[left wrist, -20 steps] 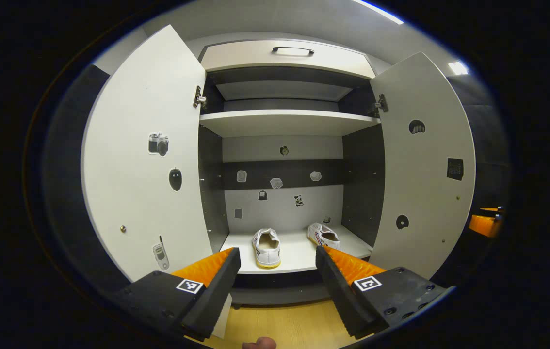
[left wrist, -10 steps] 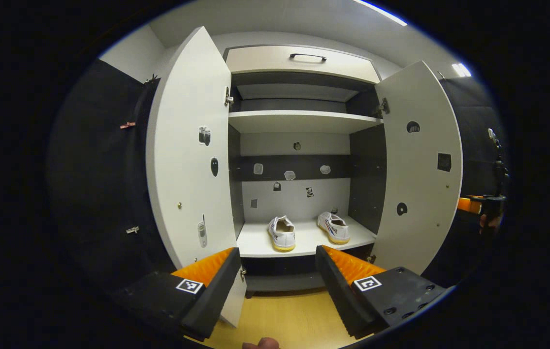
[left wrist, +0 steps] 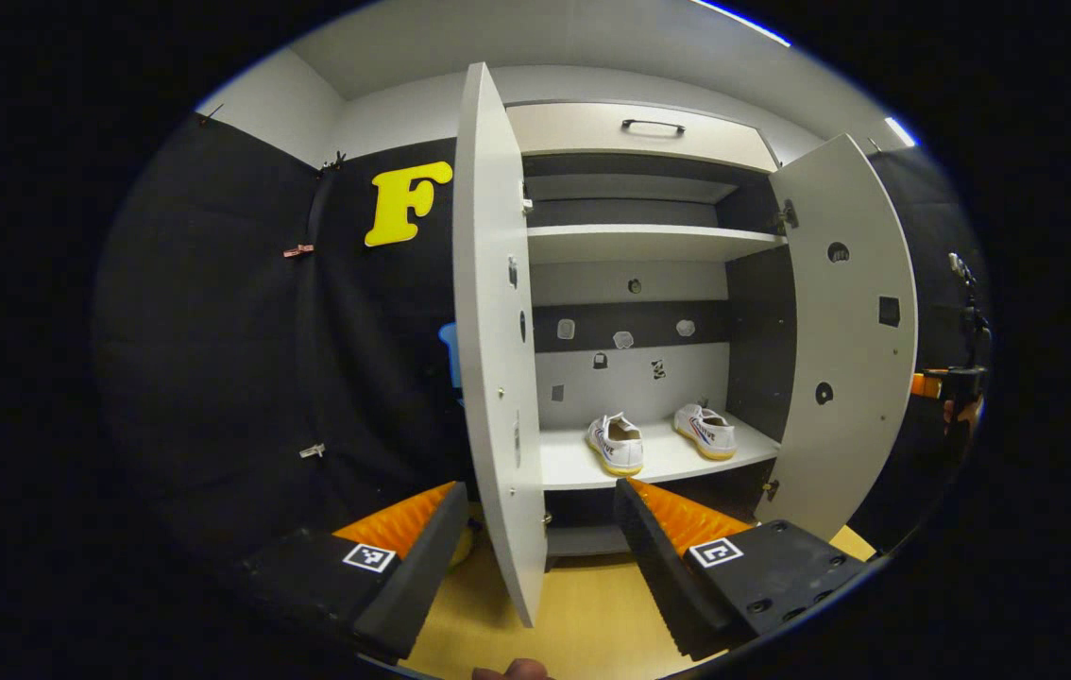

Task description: Grab one shoe with the right hand and put it into the shoe cabinet, grab the other shoe with the left hand and put it into the shoe cabinet; then close the right door with the right hand and the left door with the left hand.

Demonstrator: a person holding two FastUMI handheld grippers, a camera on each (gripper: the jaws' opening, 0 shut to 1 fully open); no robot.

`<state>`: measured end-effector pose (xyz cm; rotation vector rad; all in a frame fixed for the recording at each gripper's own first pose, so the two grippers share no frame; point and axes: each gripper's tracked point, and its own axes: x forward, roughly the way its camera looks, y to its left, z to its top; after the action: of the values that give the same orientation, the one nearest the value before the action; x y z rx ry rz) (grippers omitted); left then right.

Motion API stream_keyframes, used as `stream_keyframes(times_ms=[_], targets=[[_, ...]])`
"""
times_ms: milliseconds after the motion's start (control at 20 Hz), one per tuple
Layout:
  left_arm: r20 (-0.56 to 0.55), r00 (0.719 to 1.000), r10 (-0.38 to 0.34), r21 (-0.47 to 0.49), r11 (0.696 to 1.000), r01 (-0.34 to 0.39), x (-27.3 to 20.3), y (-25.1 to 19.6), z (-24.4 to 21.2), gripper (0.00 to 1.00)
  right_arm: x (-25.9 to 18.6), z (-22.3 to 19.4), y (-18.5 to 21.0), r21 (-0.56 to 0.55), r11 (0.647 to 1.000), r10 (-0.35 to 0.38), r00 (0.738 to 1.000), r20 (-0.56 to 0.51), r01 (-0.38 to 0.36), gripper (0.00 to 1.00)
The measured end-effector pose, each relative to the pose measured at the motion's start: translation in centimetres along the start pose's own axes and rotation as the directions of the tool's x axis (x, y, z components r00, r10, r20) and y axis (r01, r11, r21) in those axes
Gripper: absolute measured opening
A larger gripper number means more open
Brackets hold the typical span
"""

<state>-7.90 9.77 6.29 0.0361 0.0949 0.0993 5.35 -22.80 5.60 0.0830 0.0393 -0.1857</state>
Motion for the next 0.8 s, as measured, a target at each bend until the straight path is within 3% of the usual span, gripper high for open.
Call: stream_keyframes(times_ms=[400, 800], targets=[[-0.022, 0.996, 0.087, -0.049, 0.995, -0.088, 0.9, 7.2, -0.9, 0.97, -1.9, -0.3, 4.3, 0.016, 0.999, 0.037, 0.999, 0.0, -0.037, 0.97], [-0.044, 0.995, 0.092, -0.06, 0.994, -0.094, 2.7, 10.1, -2.8, 0.97, -4.5, -2.7, 17.0, 0.058, 0.966, 0.253, 0.967, -0.022, -0.251, 0.98]])
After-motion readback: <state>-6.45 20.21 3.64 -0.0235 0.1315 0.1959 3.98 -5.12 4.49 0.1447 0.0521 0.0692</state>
